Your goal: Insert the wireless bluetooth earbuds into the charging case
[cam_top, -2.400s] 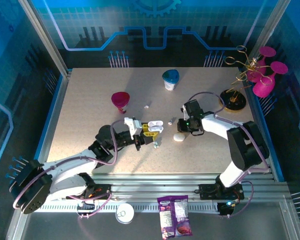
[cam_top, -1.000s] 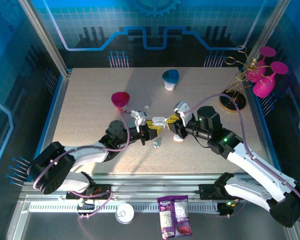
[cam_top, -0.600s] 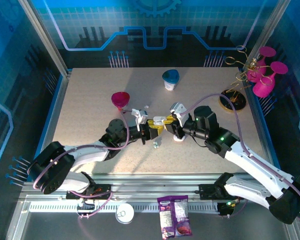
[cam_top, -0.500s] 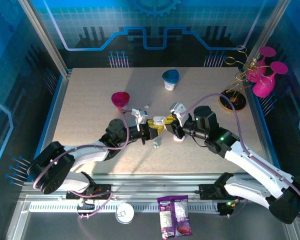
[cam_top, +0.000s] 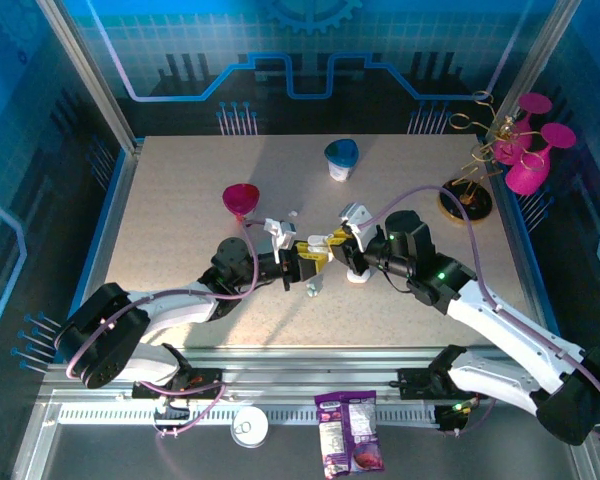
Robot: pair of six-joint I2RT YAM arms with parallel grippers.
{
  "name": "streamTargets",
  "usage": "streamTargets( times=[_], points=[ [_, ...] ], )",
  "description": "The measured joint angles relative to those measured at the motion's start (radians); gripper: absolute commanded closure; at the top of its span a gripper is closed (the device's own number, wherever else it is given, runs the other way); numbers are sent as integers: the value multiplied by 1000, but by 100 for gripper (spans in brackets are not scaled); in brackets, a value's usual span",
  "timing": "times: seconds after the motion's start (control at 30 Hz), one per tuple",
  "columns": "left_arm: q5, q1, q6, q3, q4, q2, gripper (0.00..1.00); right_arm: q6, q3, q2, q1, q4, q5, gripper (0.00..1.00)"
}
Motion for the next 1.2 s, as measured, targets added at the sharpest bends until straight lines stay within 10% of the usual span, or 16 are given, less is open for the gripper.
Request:
streamTargets(
  times=[1.0, 1.2],
  points=[
    [-23, 6, -43, 22, 62, 5, 100, -31, 17, -28, 0, 3, -46, 74],
    [-15, 6, -46, 22, 112, 26, 100, -27, 37, -29, 0, -11, -54, 53]
  ],
)
